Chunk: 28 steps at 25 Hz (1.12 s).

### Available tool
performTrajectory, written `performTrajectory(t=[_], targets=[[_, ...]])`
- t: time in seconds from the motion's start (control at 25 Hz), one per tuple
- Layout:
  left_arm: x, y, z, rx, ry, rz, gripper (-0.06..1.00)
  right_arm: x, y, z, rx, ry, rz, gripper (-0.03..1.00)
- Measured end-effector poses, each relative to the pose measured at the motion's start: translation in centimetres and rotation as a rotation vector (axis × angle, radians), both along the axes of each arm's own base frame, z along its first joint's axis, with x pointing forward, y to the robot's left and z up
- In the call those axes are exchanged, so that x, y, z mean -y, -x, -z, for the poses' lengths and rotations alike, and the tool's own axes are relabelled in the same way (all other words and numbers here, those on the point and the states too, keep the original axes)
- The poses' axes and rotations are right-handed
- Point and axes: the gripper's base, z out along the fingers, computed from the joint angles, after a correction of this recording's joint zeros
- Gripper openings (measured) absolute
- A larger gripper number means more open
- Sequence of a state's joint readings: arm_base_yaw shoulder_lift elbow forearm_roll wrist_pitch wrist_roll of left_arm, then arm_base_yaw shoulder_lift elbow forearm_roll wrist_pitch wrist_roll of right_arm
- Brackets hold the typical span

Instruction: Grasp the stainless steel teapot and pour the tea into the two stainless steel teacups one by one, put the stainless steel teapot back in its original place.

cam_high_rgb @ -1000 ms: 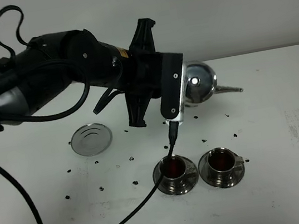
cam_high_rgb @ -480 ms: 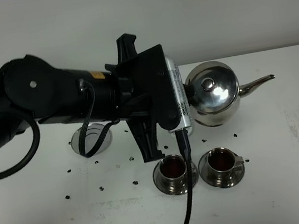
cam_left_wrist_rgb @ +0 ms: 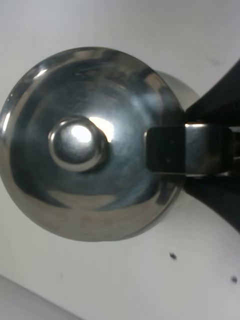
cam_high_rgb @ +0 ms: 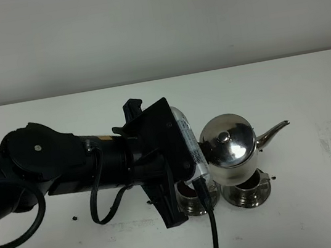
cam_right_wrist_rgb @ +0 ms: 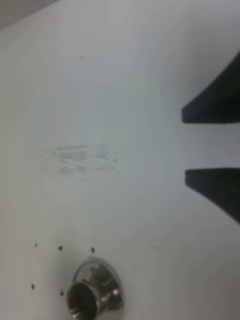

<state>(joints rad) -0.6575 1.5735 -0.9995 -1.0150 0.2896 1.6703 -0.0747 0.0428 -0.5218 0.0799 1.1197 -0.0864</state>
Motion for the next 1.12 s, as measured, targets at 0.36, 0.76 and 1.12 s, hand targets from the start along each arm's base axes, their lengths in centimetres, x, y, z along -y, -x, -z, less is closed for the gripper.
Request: performTrajectory(t=[0.36,0.76,1.12], targets=[[0.8,1.9,2.9,-0.11,0.0,0.017,0.22,0.0,0.0,0.0,0.0,0.0,0.0,0.23],[1.7,1.4,7.2,-0.209,-0.075,0.024,0.22,0.0,0.0,0.0,0.0,0.0,0.0,0.23],[2.0,1.2,9.2,-0.233,-0.115,0.046,0.22,0.0,0.0,0.0,0.0,0.0,0.0,0.23]])
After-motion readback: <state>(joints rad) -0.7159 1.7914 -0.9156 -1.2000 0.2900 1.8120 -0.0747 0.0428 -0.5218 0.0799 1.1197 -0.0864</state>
